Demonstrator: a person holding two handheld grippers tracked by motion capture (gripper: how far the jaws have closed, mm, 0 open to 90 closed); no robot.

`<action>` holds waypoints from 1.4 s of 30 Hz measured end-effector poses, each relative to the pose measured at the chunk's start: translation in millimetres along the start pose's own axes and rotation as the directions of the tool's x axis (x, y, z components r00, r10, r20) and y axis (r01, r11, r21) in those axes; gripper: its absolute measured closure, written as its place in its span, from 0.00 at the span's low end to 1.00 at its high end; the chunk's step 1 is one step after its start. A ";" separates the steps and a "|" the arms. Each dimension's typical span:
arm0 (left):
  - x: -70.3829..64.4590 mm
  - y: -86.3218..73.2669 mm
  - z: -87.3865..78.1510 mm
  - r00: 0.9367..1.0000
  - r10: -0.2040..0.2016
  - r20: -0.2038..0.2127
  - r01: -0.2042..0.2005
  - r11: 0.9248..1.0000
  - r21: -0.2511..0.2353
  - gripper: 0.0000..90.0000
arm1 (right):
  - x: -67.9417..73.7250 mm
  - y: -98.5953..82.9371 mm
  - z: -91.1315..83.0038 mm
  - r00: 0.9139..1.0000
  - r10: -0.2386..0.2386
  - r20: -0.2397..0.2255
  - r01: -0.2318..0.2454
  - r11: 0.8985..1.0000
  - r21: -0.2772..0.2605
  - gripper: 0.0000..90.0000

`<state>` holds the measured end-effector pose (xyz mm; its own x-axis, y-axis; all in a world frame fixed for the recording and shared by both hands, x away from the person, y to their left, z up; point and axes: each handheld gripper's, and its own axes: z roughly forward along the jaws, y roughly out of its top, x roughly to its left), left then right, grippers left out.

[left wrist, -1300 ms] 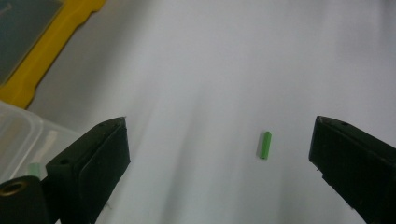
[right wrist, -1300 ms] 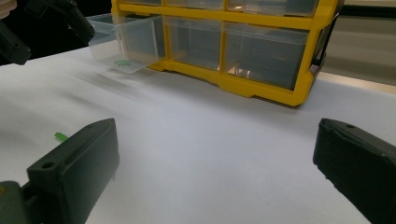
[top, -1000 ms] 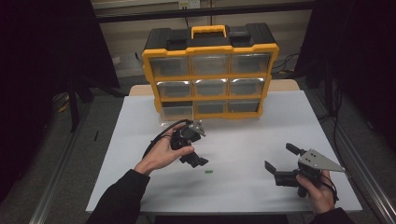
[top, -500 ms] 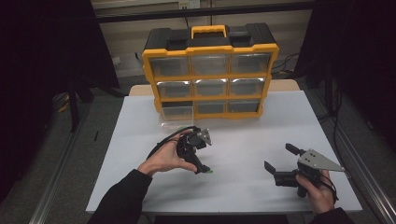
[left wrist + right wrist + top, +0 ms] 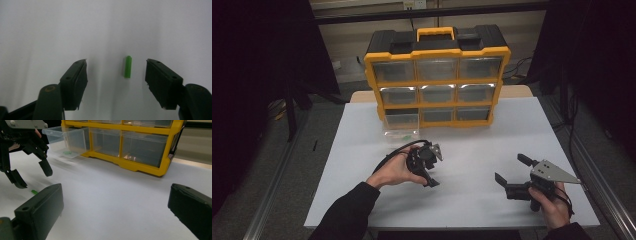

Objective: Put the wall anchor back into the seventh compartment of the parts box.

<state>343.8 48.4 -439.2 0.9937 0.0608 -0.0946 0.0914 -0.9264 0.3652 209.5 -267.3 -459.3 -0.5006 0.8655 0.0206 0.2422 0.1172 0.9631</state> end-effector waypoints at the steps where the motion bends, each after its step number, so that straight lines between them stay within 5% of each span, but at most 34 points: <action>1: 0.7 0.2 1.0 1.000 0.009 0.014 -0.009 1.000 0.004 0.43 | 0.0 0.0 0.1 1.000 0.000 0.000 0.000 1.000 0.000 0.00; 6: -2.2 0.9 5.0 0.999 -0.017 0.035 0.017 1.000 0.013 0.56 | 0.2 -0.2 0.2 1.000 0.001 -0.002 -0.001 1.000 0.005 0.00; 8: -1.2 1.9 6.5 1.000 0.012 0.027 -0.013 1.000 0.024 0.59 | 0.2 -0.1 0.1 1.000 0.002 -0.002 -0.002 1.000 0.006 0.00; 26: -0.3 4.6 12.7 1.000 -0.003 0.029 0.002 0.999 0.036 0.84 | -0.2 -0.1 -0.2 1.000 -0.001 -0.001 0.001 1.000 0.004 0.00; 38: 1.3 5.8 12.8 1.000 0.015 0.027 -0.017 0.999 0.050 0.90 | 0.1 -0.1 0.0 1.000 0.001 0.000 -0.001 1.000 0.005 0.00; 40: -0.7 5.2 13.5 1.000 -0.020 0.020 0.019 0.999 0.036 0.92 | 0.0 -0.2 0.0 1.000 0.001 0.000 -0.001 1.000 0.005 0.00; 42: 0.6 5.2 13.6 1.000 -0.012 0.027 0.011 0.999 0.030 0.94 | 0.0 -0.2 0.1 1.000 0.001 0.000 -0.001 1.000 0.005 0.00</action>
<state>343.9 38.6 -450.0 0.9903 0.0614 -0.1243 0.1003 -0.9365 0.3360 209.5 -267.2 -459.5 -0.5003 0.8656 0.0214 0.2469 0.1190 0.9617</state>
